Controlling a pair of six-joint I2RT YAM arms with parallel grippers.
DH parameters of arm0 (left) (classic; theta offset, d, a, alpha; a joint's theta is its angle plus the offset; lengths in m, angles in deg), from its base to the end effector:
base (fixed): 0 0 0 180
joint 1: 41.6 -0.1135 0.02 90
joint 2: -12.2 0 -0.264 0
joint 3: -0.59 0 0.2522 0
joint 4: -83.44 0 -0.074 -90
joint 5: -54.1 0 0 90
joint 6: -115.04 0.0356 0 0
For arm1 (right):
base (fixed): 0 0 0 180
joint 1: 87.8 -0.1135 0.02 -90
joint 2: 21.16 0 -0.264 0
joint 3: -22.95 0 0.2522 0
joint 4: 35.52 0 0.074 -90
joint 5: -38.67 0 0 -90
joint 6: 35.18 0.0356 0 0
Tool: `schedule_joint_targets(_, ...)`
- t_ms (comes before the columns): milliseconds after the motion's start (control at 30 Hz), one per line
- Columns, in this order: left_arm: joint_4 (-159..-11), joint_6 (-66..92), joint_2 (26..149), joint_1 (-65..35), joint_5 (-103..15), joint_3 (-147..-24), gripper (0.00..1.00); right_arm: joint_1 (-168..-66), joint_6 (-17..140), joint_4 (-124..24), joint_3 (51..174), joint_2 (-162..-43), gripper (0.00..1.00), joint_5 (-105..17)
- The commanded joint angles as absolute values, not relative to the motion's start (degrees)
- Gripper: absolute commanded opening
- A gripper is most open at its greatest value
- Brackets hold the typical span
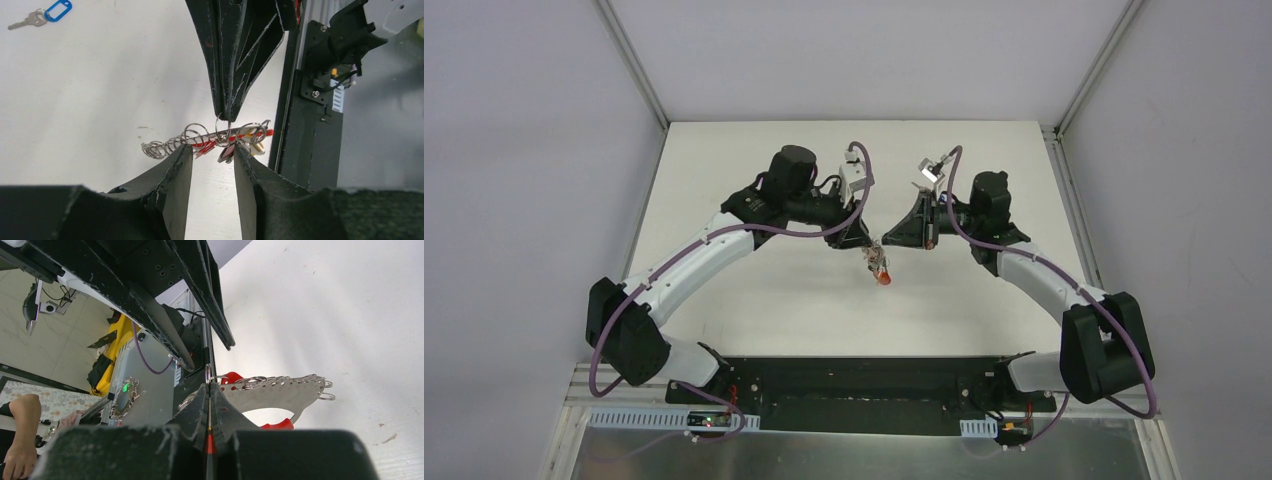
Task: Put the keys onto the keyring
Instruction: Insert the key onto the keyring.
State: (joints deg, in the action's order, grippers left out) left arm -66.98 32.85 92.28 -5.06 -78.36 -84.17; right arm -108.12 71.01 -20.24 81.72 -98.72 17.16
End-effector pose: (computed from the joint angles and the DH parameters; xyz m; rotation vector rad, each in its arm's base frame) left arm 0.2402 -0.2079 0.3519 1.2010 1.6469 -1.0578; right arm 0.2593 0.1313 0.2847 -1.0251 1.4807 1.4273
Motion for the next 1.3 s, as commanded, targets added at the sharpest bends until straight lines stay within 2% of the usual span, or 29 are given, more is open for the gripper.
schedule_joint_targets(0,-72.43,25.36,92.77,-5.21,-83.14,-83.82,0.37,-107.81,70.03,-15.11,81.47,-95.65,0.0,19.87)
schedule_joint_targets(167,-74.32,21.73,94.23,-5.21,-85.05,-84.31,0.36,-107.81,70.64,-14.31,81.01,-95.56,0.0,19.78)
schedule_joint_targets(533,-74.43,20.05,95.57,-5.21,-86.37,-84.29,0.27,-107.71,71.17,-13.86,80.57,-95.41,0.0,19.35)
schedule_joint_targets(800,-74.31,19.63,95.61,-5.24,-87.33,-84.01,0.14,-107.51,71.17,-13.86,80.5,-95.6,0.0,18.73)
schedule_joint_targets(967,-73.99,19.53,95.79,-5.3,-87.5,-83.92,0.14,-107.25,72.14,-12.82,80.32,-95.69,0.0,18.55)
schedule_joint_targets(1133,-74.01,19.16,96.05,-5.3,-87.96,-84.22,0.05,-107.15,72.14,-12.63,80.05,-95.69,0.0,18.38)
schedule_joint_targets(1167,-74.01,19.08,96.12,-5.3,-88.09,-84.38,0.01,-107.15,72.14,-12.51,79.95,-95.69,0.0,18.37)
schedule_joint_targets(1267,-73.16,18.8,96.52,-5.28,-88.44,-85.45,0.0,-107.3,71.69,-12.28,79.46,-95.61,0.0,18.28)
